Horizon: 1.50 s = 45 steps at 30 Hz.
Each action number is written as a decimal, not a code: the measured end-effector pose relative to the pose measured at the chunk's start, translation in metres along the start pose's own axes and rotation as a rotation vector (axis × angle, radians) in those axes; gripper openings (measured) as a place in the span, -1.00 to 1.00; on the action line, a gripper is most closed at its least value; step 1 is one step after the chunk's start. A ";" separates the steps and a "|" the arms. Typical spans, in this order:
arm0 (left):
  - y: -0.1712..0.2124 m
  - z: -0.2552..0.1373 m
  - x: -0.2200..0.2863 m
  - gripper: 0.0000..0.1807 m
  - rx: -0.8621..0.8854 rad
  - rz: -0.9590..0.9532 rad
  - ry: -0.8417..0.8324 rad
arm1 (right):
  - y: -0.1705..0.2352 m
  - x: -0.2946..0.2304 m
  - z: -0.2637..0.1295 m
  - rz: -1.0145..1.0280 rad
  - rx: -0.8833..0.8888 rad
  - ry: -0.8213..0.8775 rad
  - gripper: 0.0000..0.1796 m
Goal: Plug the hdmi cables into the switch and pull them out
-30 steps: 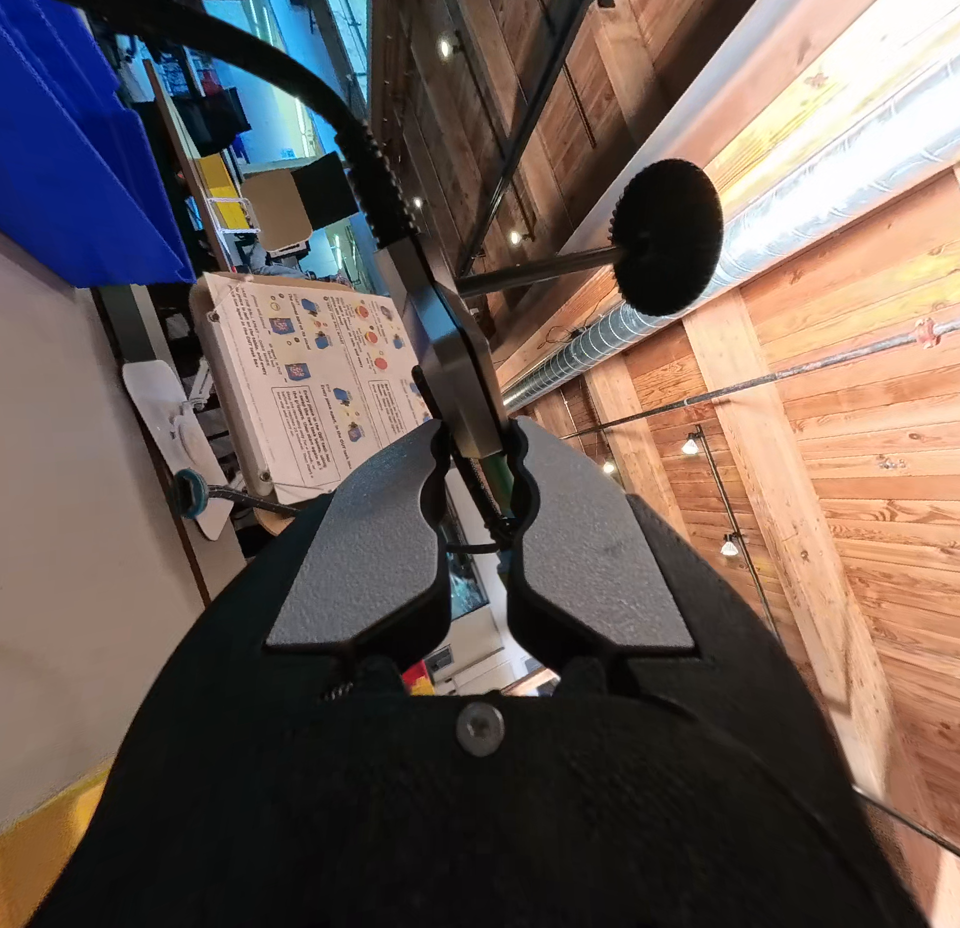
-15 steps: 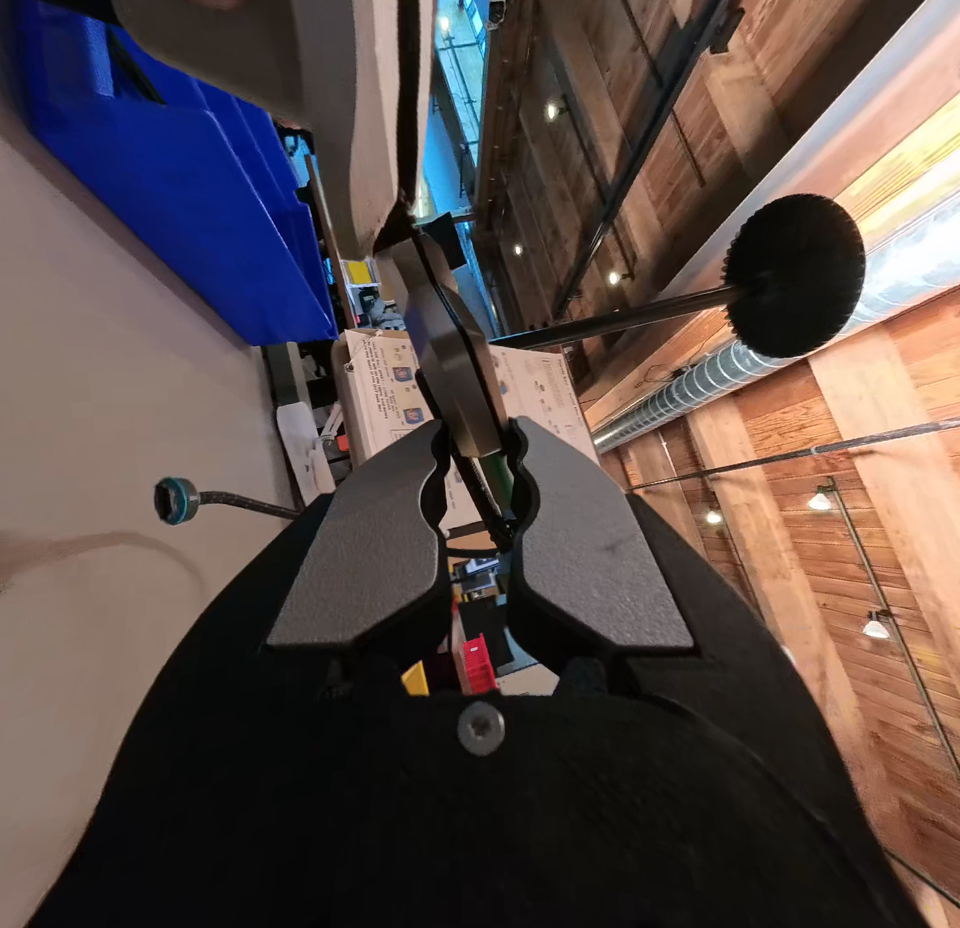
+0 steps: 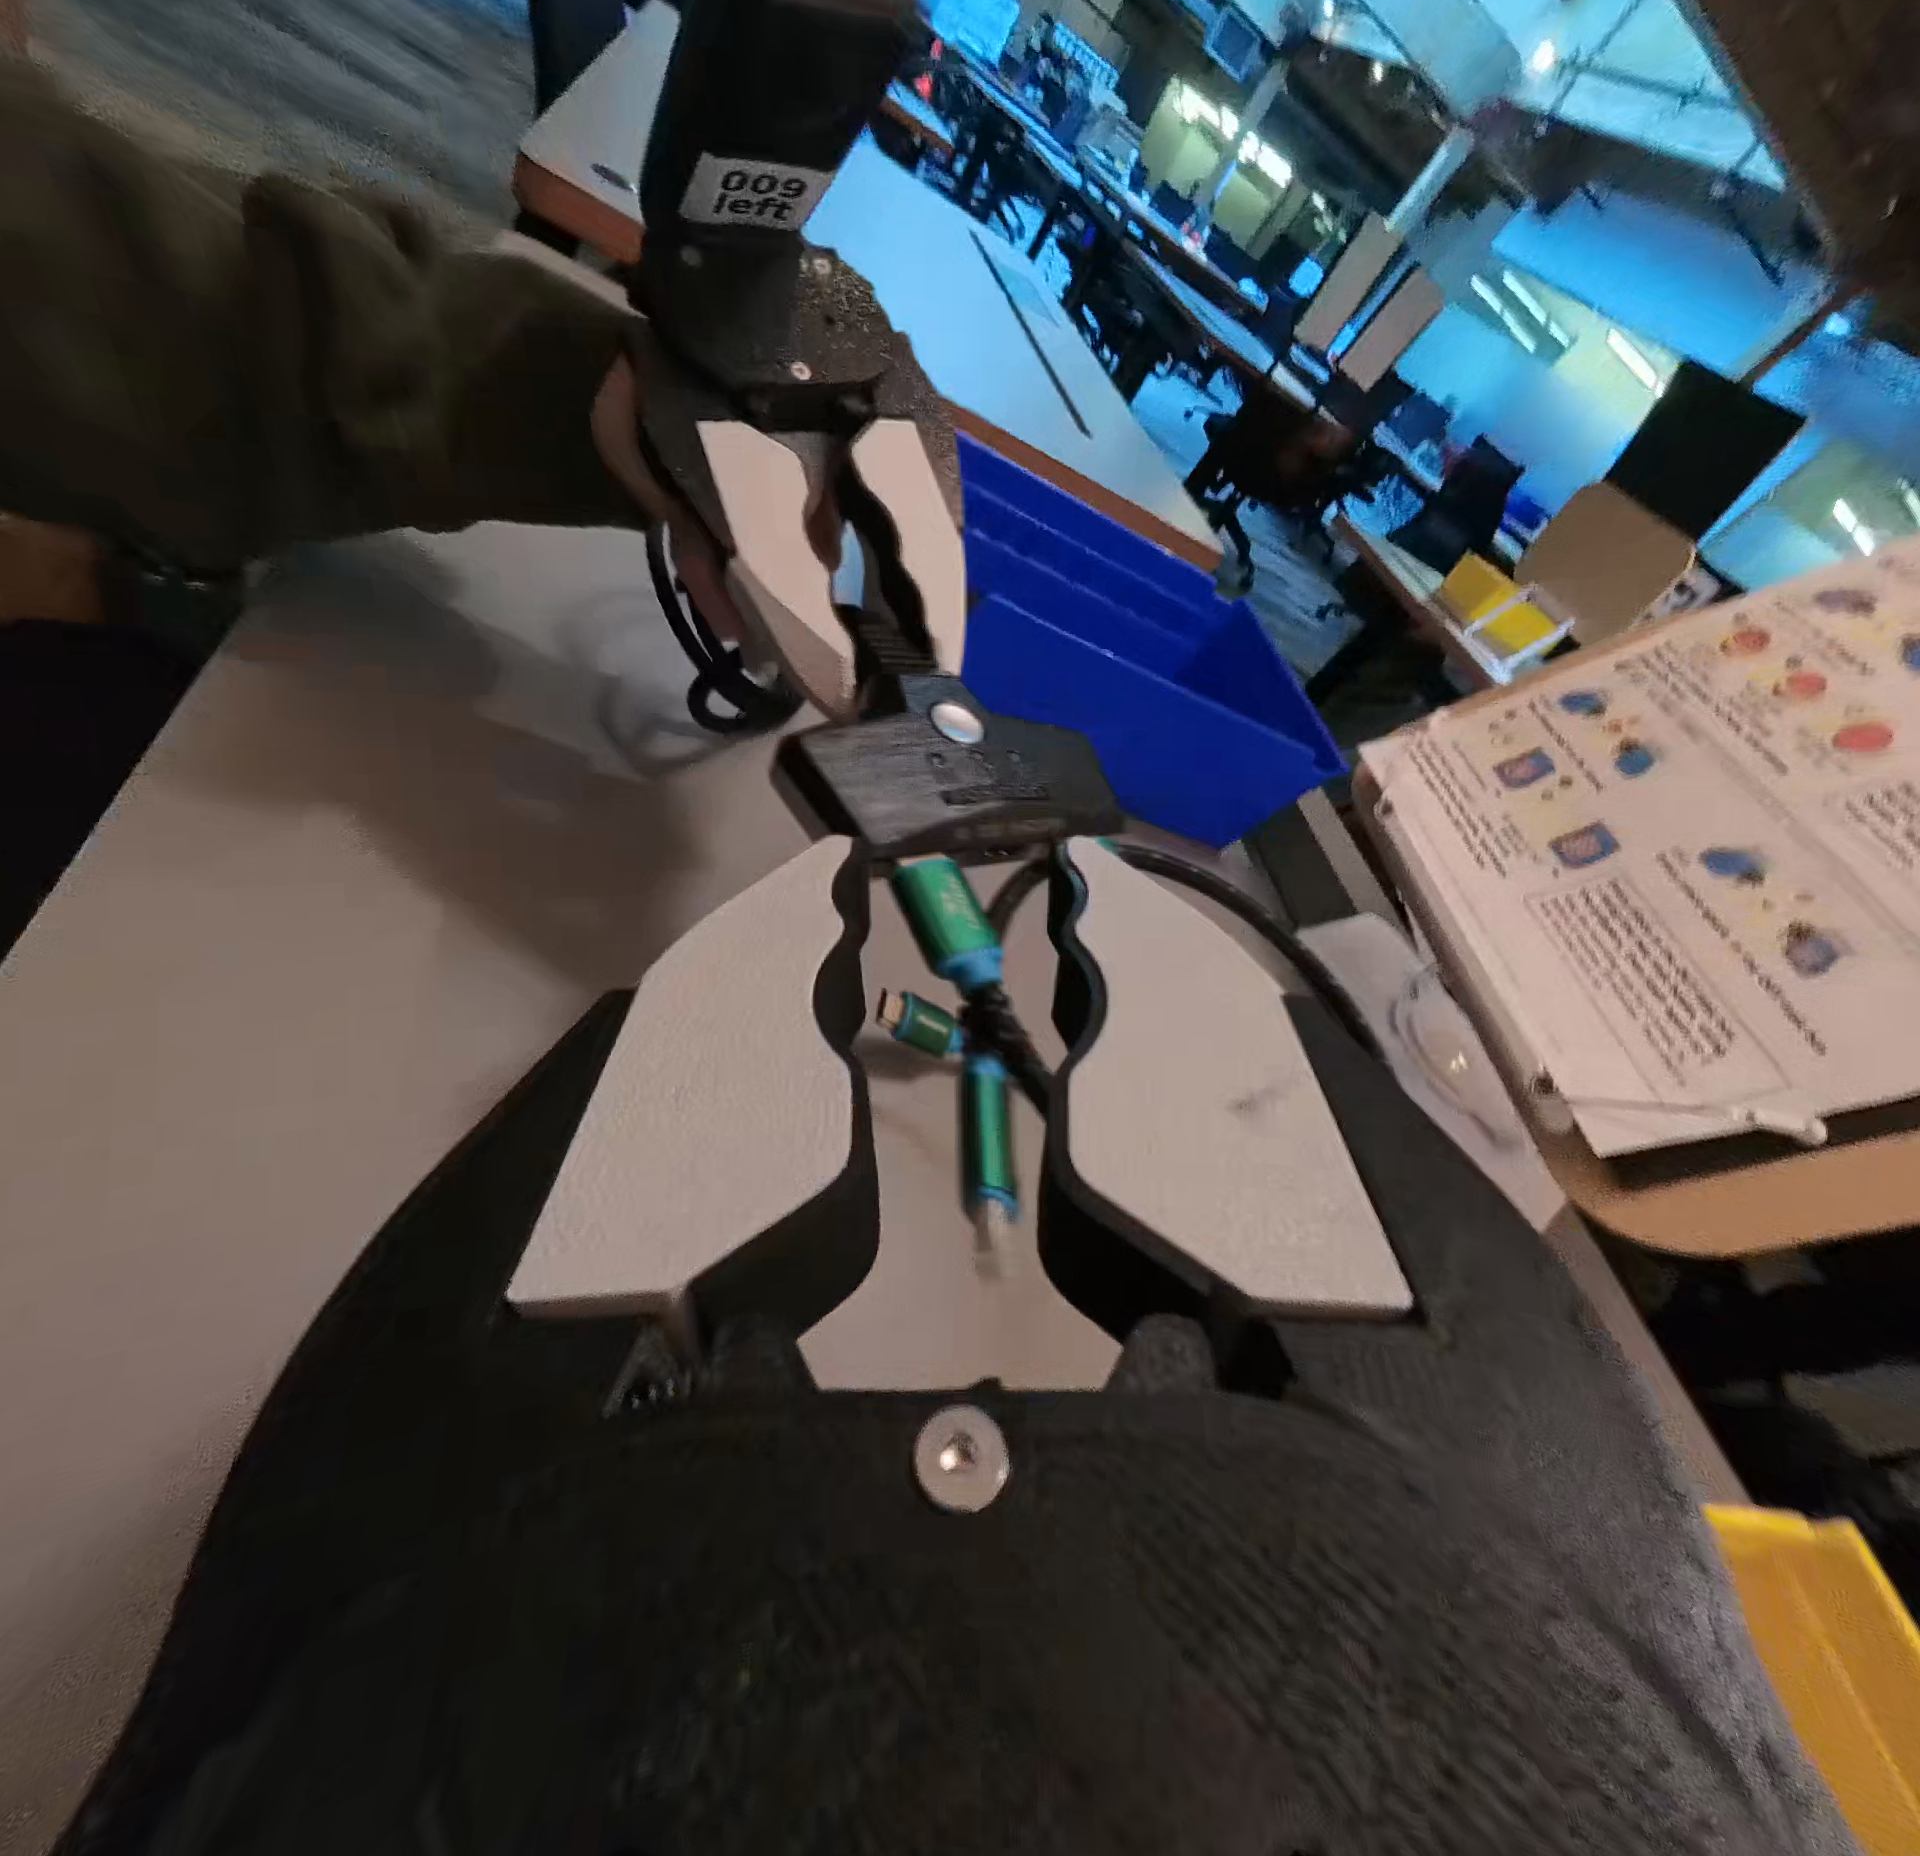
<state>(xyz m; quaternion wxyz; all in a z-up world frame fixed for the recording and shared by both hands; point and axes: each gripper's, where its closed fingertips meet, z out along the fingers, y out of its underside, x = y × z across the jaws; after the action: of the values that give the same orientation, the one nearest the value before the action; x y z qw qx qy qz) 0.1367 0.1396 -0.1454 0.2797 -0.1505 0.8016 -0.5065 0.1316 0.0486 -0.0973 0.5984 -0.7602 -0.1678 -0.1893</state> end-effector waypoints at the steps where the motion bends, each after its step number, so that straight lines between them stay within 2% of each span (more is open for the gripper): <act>1: 0.004 0.002 0.003 -0.75 0.004 0.008 0.027 | 0.003 0.000 -0.003 0.016 -0.025 -0.005 -0.64; 4: 0.009 0.005 0.012 -0.75 0.063 0.030 0.091 | 0.017 -0.021 0.000 0.105 -0.088 -0.139 -0.65; 7: 0.010 0.004 0.020 -0.75 0.132 0.023 0.153 | 0.037 -0.029 0.018 0.183 -0.110 -0.195 -0.67; 12: 0.021 -0.001 0.023 -0.76 0.197 0.004 0.193 | 0.052 -0.060 0.038 0.276 -0.121 -0.378 -0.73; 23: 0.041 -0.004 0.015 -0.76 0.213 -0.077 0.201 | 0.061 -0.058 0.059 0.345 -0.074 -0.356 -0.75; 33: 0.043 -0.007 0.023 -0.75 0.220 -0.194 0.287 | 0.071 -0.066 0.062 0.268 -0.121 -0.398 -0.75; 42: 0.040 -0.008 0.019 -0.65 0.247 -0.209 0.263 | 0.070 -0.062 0.061 0.226 -0.090 -0.379 -0.75; 45: 0.039 -0.009 0.018 -0.69 0.254 -0.201 0.249 | 0.071 -0.060 0.060 0.224 -0.095 -0.371 -0.75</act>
<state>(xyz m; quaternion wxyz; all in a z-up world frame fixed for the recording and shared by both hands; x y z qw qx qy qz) 0.1189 0.1535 -0.1826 0.1432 -0.1296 0.7408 -0.6434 0.1184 0.0892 -0.1995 0.5381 -0.8232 -0.1804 0.0139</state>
